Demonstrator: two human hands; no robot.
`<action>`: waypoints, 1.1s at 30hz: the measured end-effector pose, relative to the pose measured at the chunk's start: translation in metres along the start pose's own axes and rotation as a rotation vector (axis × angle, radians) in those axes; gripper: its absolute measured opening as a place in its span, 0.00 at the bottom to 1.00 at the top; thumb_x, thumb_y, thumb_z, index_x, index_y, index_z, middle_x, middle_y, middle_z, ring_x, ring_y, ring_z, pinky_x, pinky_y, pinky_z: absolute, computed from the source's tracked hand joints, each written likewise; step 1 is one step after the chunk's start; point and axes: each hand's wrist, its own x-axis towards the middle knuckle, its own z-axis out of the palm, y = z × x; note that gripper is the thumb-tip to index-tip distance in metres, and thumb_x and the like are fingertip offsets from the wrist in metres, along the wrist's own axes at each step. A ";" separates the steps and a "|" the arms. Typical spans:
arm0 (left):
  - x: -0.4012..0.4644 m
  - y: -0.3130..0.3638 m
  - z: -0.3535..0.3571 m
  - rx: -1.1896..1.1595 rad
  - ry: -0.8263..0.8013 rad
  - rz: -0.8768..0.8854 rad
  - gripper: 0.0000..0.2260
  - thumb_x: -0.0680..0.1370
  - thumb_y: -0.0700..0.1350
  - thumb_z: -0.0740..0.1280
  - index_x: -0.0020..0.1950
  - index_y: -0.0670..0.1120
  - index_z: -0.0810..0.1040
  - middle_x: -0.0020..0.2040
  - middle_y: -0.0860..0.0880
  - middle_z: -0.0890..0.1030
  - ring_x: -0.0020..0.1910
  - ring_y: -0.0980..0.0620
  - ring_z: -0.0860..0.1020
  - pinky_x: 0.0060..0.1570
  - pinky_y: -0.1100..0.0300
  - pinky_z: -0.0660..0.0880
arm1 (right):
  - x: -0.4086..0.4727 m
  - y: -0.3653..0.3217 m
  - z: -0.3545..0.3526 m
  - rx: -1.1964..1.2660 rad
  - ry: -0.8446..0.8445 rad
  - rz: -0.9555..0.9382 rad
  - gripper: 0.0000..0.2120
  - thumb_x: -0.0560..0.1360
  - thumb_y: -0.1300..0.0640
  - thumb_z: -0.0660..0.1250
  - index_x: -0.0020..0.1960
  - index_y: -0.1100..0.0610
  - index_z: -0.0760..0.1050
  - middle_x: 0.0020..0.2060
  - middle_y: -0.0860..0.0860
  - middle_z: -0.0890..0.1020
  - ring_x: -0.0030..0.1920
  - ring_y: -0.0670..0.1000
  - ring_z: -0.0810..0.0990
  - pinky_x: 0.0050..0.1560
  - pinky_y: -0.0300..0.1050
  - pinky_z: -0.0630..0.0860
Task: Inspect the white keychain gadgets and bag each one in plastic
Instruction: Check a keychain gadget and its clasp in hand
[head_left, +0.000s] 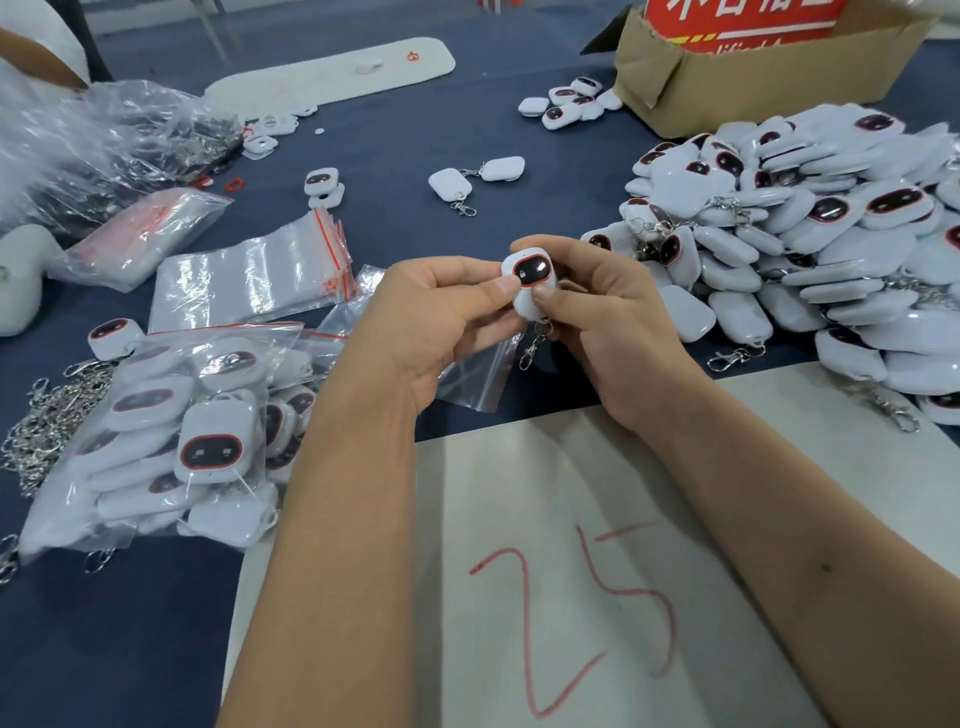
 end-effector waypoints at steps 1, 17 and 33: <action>0.001 0.000 0.004 0.005 0.005 0.008 0.07 0.78 0.34 0.71 0.55 0.35 0.84 0.50 0.37 0.87 0.50 0.43 0.87 0.48 0.59 0.84 | 0.000 -0.002 -0.001 0.028 0.017 0.008 0.13 0.82 0.70 0.64 0.63 0.61 0.80 0.49 0.53 0.83 0.50 0.51 0.78 0.53 0.44 0.75; 0.153 0.079 0.160 0.228 0.007 0.187 0.03 0.80 0.36 0.67 0.51 0.41 0.79 0.52 0.37 0.85 0.44 0.45 0.80 0.47 0.51 0.80 | 0.143 -0.100 -0.105 0.072 0.650 0.034 0.03 0.79 0.66 0.71 0.49 0.63 0.77 0.39 0.55 0.82 0.31 0.47 0.82 0.34 0.38 0.79; 0.141 0.033 0.083 0.908 -0.261 -0.060 0.08 0.76 0.49 0.74 0.49 0.47 0.79 0.42 0.44 0.76 0.42 0.48 0.71 0.45 0.55 0.71 | 0.144 -0.101 -0.114 0.578 0.461 0.026 0.10 0.80 0.74 0.62 0.60 0.66 0.72 0.62 0.64 0.78 0.70 0.60 0.76 0.72 0.54 0.75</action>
